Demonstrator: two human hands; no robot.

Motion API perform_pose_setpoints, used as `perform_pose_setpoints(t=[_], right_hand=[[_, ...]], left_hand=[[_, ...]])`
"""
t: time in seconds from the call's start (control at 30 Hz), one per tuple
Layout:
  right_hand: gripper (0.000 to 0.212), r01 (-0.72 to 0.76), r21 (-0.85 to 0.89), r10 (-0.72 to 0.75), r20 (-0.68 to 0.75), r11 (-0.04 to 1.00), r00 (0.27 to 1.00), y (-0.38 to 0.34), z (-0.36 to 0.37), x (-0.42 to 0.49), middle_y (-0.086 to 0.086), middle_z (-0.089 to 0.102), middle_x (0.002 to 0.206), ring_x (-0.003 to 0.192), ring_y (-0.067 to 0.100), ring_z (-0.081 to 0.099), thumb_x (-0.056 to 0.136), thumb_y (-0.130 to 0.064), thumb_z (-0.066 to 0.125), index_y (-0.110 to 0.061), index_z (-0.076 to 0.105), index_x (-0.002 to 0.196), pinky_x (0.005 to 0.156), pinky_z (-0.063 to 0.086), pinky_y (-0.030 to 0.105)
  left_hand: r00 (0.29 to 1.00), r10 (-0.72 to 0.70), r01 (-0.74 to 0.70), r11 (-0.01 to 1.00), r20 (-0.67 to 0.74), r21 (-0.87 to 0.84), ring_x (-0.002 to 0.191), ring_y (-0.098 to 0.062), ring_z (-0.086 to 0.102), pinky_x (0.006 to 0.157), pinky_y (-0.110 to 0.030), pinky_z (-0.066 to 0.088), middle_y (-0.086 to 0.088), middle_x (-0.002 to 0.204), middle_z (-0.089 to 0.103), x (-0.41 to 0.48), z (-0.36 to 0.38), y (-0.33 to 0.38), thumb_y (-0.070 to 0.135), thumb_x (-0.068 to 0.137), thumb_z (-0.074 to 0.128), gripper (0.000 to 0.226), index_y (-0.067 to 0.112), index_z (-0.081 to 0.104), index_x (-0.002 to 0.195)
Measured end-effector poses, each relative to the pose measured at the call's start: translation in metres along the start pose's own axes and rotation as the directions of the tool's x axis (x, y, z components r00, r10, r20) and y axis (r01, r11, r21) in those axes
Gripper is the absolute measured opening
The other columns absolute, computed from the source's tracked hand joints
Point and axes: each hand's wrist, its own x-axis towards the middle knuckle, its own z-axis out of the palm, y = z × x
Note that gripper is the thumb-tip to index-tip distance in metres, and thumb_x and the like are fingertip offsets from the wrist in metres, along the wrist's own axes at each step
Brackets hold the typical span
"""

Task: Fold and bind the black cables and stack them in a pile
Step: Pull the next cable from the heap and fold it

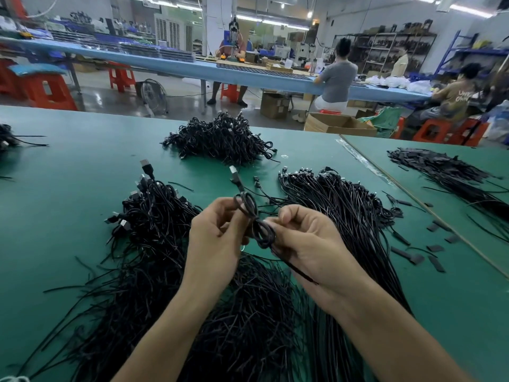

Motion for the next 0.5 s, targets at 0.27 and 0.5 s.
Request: perform_pose_setpoints(t=[0.27, 0.5], right_hand=[[0.034, 0.047, -0.160, -0.049, -0.011, 0.986, 0.999, -0.003, -0.011, 0.004, 0.002, 0.065, 0.070, 0.055, 0.000, 0.058, 0.083, 0.014, 0.067, -0.014, 0.051, 0.073, 0.053, 0.044, 0.009], [0.035, 0.129, -0.236, -0.146, -0.056, 0.963, 0.988, -0.013, -0.022, 0.012, 0.004, 0.065, 0.071, 0.063, 0.008, 0.061, 0.081, 0.013, 0.070, -0.014, 0.051, 0.070, 0.061, 0.050, 0.015]], left_hand=[[0.986, 0.057, -0.046, 0.997, 0.158, -0.069, 0.095, 0.002, 0.065, 0.083, -0.014, 0.048, 0.012, 0.097, 0.075, -0.003, 0.001, 0.011, -0.009, 0.094, 0.044, 0.046, 0.023, 0.078, 0.098], [0.929, 0.066, -0.026, 0.993, 0.365, -0.114, 0.073, -0.003, 0.050, 0.062, -0.013, 0.041, 0.006, 0.081, 0.053, -0.006, 0.001, 0.004, 0.009, 0.080, 0.050, 0.035, 0.023, 0.082, 0.079]])
